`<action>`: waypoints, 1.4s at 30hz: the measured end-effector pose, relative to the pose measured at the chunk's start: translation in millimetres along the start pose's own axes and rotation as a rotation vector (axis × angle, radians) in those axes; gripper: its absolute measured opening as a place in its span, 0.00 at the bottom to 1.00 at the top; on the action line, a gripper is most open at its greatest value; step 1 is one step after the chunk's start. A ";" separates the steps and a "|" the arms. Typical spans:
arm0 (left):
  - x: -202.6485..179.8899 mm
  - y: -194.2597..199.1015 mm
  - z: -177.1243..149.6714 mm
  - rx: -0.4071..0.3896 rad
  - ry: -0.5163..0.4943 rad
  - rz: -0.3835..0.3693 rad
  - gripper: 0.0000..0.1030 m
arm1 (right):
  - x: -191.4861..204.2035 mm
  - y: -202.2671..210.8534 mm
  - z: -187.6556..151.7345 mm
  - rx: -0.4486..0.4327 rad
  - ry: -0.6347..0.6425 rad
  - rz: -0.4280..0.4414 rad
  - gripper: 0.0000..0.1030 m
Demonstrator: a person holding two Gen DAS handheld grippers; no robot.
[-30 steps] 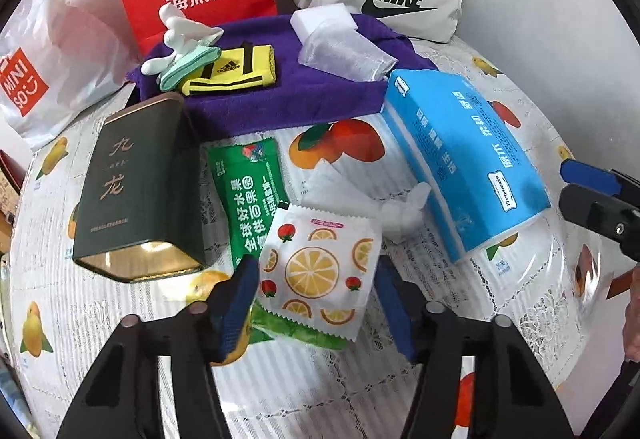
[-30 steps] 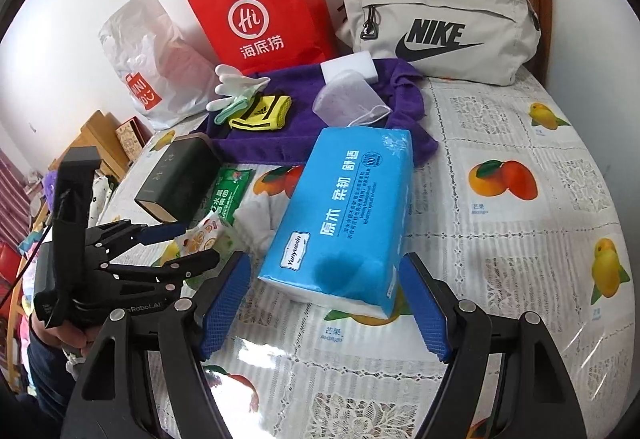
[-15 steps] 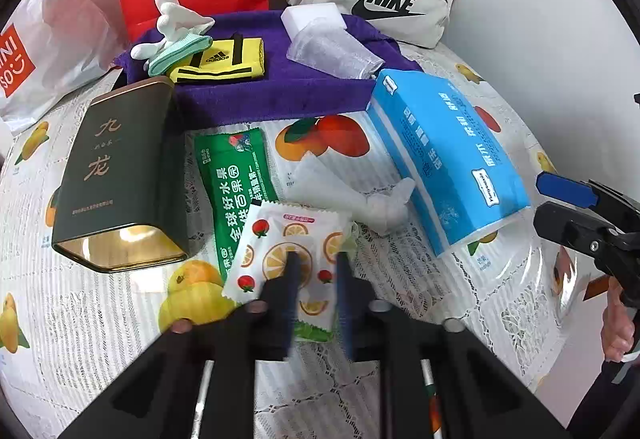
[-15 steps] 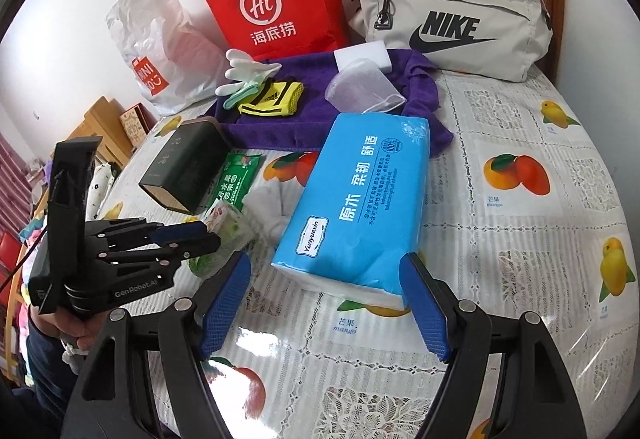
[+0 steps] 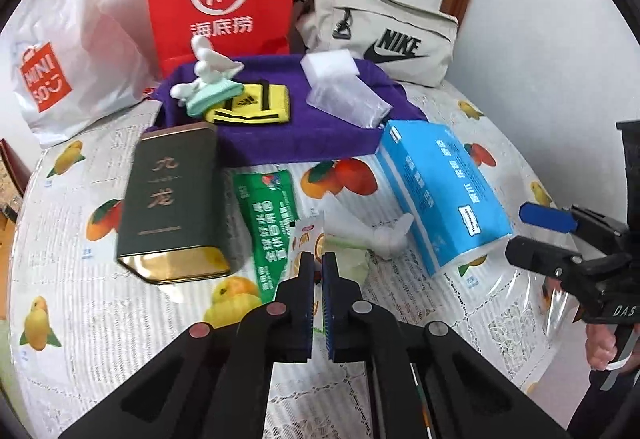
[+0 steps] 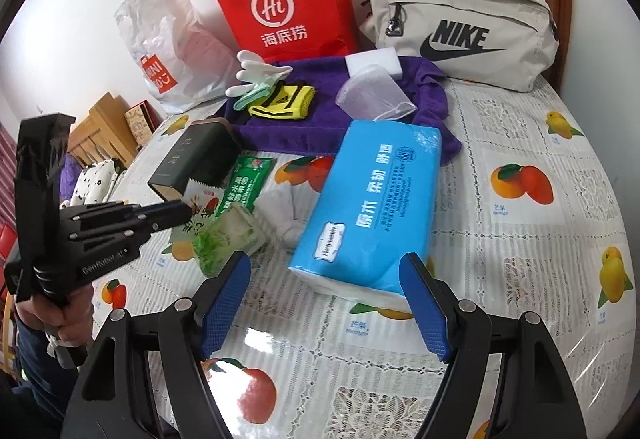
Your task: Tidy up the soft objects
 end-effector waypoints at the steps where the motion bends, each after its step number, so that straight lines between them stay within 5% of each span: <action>1: 2.3 2.6 -0.7 -0.004 0.006 0.003 0.04 | 1.9 0.3 0.1 -0.001 0.004 0.002 0.74; 21: 39.5 -18.1 -28.6 0.088 0.088 0.036 0.06 | 34.8 -9.3 -1.1 0.035 0.092 0.005 0.74; 28: 30.7 -24.9 -39.1 0.134 0.066 -0.005 0.23 | 38.4 -17.1 0.8 0.050 0.099 0.020 0.74; 35: 22.3 -35.9 -47.4 0.150 0.058 -0.013 0.23 | 43.9 -22.8 -2.4 0.069 0.121 0.024 0.74; 42: 23.7 -26.7 -47.7 0.118 0.059 -0.049 0.05 | 46.1 -22.6 -2.5 0.068 0.122 0.020 0.74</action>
Point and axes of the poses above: each gripper's, at about its wrist camera, not at the fingertips, and y roughly against the way its jaws point, x to its left, z to its top, the point moved 1 cm from there along -y, roughly the way its jaws point, and after that the axes turned 5 degrees about x, right-handed, at the moved point
